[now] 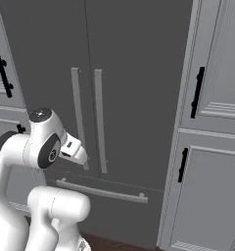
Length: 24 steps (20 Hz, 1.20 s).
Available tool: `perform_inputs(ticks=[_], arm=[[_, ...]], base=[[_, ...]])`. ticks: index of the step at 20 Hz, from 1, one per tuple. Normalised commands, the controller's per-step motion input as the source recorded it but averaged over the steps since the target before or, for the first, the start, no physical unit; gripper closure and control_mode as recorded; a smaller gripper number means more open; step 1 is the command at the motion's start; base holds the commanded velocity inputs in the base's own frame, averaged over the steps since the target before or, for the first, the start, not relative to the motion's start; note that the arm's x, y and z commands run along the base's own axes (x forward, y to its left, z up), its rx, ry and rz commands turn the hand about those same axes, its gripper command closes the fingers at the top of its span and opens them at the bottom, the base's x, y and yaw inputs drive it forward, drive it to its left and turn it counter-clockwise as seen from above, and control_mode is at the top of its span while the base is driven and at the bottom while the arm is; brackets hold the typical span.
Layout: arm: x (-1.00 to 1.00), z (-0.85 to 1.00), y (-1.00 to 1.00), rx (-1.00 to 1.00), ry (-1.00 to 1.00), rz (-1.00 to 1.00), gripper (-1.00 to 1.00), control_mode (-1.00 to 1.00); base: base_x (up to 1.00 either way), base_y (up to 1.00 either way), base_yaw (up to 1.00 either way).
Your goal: Grab a lemon wedge from the fridge and one ice cube from the ice bowl, and put them in the glass of lemonade.
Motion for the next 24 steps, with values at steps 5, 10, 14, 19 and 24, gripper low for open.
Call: perform_inputs(ticks=[5,10,14,19,24], arm=[[0.00,0.00,0.00,0.00,0.00,0.00,-1.00,1.00],[0.00,0.00,0.00,0.00,0.00,0.00,-1.00,1.00],[0.00,0.00,0.00,0.00,0.00,0.00,-1.00,1.00],[0.00,0.00,0.00,0.00,0.00,0.00,-1.00,1.00],[0.00,0.00,0.00,0.00,0.00,0.00,-1.00,1.00]], base=[[-0.84,0.01,0.00],[-0.11,0.02,0.00],[0.06,0.07,-0.11],[0.03,0.29,-0.13],[0.17,0.29,-0.04]])
